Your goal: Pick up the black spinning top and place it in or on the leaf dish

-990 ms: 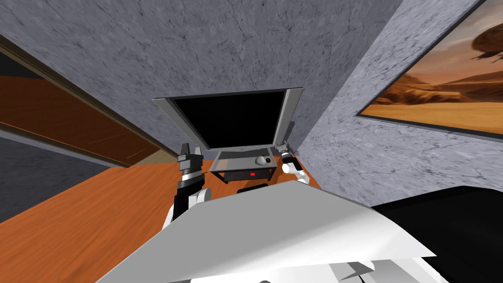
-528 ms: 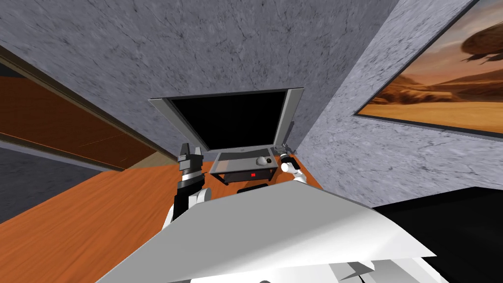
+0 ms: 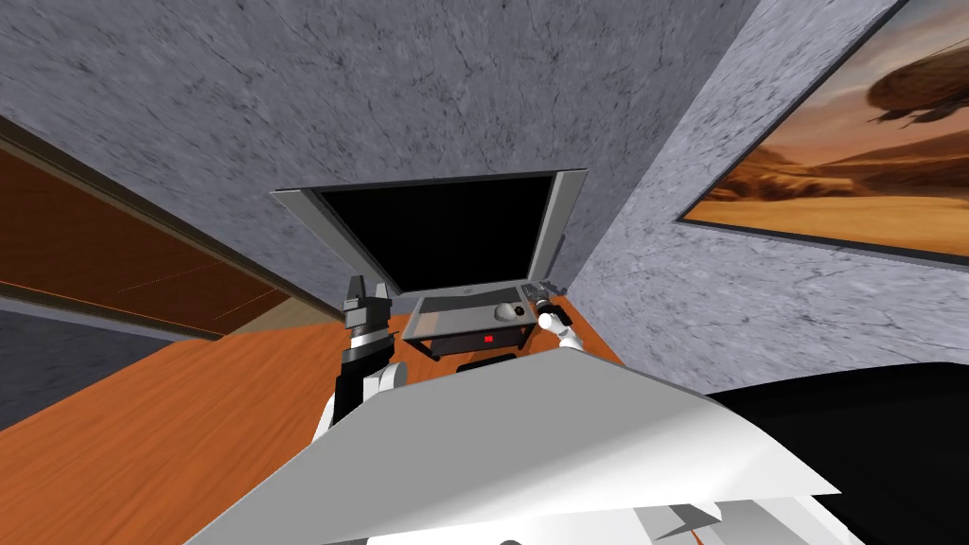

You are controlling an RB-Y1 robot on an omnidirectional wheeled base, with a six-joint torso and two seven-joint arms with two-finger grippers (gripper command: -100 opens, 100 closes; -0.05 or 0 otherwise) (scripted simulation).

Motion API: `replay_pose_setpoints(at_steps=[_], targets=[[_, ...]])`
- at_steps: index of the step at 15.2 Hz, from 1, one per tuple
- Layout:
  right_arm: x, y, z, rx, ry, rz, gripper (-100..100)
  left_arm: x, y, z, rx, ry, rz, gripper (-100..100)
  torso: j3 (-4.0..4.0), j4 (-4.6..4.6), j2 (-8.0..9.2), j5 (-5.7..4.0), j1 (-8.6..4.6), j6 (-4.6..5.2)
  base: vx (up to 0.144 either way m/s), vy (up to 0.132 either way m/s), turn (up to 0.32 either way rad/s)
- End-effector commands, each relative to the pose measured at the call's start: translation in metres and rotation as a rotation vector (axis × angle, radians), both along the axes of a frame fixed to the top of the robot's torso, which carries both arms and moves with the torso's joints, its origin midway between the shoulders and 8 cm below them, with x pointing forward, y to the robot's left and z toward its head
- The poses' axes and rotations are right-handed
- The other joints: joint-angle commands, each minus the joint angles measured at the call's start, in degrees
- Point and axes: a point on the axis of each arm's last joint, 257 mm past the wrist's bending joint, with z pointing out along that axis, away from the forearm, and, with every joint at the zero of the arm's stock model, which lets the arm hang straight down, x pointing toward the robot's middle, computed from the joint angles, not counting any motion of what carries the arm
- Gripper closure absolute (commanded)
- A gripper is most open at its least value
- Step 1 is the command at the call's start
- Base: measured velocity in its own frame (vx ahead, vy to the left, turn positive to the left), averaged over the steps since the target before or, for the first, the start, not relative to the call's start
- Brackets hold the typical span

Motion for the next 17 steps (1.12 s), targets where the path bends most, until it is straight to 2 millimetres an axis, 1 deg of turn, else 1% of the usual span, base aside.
replay_pose_setpoints(at_steps=[1,2,3,4,5,6,7,8,9,11,12,13,15,16,17], targets=[[-0.004,0.004,-0.026,0.113,0.043,-0.019,-100,0.0,0.0,0.0,0.0,0.0,0.0,0,0.0,0.0,0.0,0.0,0.0,0.0,0.039,0.03,-0.075],[-0.004,0.004,-0.026,0.113,0.043,-0.019,-100,0.0,0.0,0.0,0.0,0.0,0.0,0,0.0,0.0,0.01,-0.01,-0.01,0.0,0.036,0.025,-0.061],[-0.005,0.009,-0.043,0.19,0.069,-0.034,-100,0.0,0.0,0.0,0.0,0.0,0.0,0,0.01,0.01,0.02,0.0,-0.03,0.0,0.035,0.022,-0.066],[-0.005,0.009,-0.043,0.19,0.069,-0.034,-100,0.0,0.0,0.0,0.0,0.0,0.0,0,0.01,0.01,0.02,-0.01,-0.05,0.0,0.036,0.019,-0.053],[-0.005,0.015,-0.054,0.265,0.083,-0.046,-100,0.0,0.0,0.0,0.0,0.0,0.0,0,0.02,0.01,0.03,-0.01,-0.06,0.0,0.038,0.017,-0.062],[-0.008,0.014,-0.059,0.266,0.094,-0.049,-100,0.0,0.0,0.0,0.0,0.0,0.0,0,0.01,0.01,0.01,-0.02,-0.07,-0.01,0.035,0.018,-0.048],[-0.008,0.021,-0.07,0.339,0.108,-0.062,-100,0.0,0.0,0.0,0.0,0.0,0.0,0,0.02,0.01,0.03,-0.02,-0.07,0.0,0.039,0.015,-0.068],[-0.011,0.021,-0.075,0.34,0.118,-0.065,-100,0.0,0.0,0.0,0.0,0.0,0.0,0,0.01,0.01,0.02,-0.02,-0.08,0.0,0.038,0.011,-0.061],[-0.012,0.029,-0.087,0.411,0.135,-0.079,-100,0.0,0.0,0.0,0.0,0.0,0.0,0,0.01,0.0,0.02,-0.02,-0.1,0.0,0.037,0.008,-0.07],[-0.014,0.029,-0.091,0.411,0.142,-0.082,-100,0.0,0.0,0.0,0.0,0.0,0.0,0,0.02,0.01,0.04,-0.03,-0.11,0.0,0.024,0.006,-0.034],[-0.017,0.038,-0.104,0.48,0.162,-0.097,-100,0.0,0.0,0.0,0.0,0.0,0.0,0,0.04,0.02,0.07,-0.02,-0.13,-0.01,0.018,0.0,-0.041],[-0.018,0.038,-0.105,0.481,0.165,-0.098,-100,0.0,0.0,0.0,0.0,0.0,0.0,0,0.05,0.02,0.08,-0.03,-0.14,0.0,0.019,-0.001,-0.053],[-0.028,0.059,-0.133,0.611,0.211,-0.132,-100,0.0,0.0,0.0,0.0,0.0,0.0,0,0.04,0.02,0.07,-0.03,-0.18,0.0,0.028,-0.009,-0.082],[-0.028,0.059,-0.133,0.611,0.211,-0.132,-100,0.0,0.0,0.0,0.0,0.0,0.0,0,0.04,0.01,0.07,-0.04,-0.2,0.02,0.029,-0.015,-0.073],[-0.033,0.072,-0.145,0.671,0.231,-0.147,-100,0.0,0.0,0.0,0.0,0.0,0.0,0,0.04,0.02,0.07,-0.05,-0.2,0.01,0.029,-0.02,-0.071]])
